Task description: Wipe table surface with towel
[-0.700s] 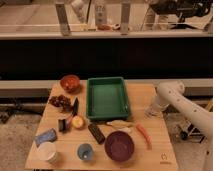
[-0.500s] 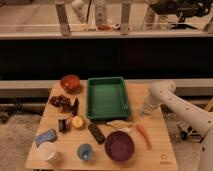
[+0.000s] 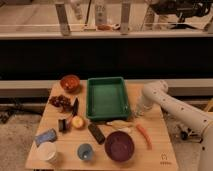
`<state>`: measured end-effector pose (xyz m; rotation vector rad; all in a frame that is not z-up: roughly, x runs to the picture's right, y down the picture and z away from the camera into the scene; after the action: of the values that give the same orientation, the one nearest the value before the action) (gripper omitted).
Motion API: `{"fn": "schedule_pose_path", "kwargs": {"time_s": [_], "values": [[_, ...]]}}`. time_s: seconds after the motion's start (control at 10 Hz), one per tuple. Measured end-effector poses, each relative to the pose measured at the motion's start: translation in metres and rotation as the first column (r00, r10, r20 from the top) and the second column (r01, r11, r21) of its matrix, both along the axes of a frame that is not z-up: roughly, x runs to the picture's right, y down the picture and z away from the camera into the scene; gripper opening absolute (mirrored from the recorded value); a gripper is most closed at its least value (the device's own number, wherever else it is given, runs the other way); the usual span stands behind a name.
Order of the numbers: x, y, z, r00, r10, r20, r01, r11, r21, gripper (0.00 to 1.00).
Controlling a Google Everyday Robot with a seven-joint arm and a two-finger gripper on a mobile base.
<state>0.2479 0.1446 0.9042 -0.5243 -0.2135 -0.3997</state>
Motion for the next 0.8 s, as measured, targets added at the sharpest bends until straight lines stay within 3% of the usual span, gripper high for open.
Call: {"fn": "schedule_pose_path", "kwargs": {"time_s": [0.5,0.8], "values": [[0.059,0.041,-0.034,1.000,0.012,-0.017,-0.012,0.9996,-0.026,0.00],[0.064,0.034,-0.030,0.999,0.040,-0.035,-0.041,0.9989,-0.021,0.00]]}}
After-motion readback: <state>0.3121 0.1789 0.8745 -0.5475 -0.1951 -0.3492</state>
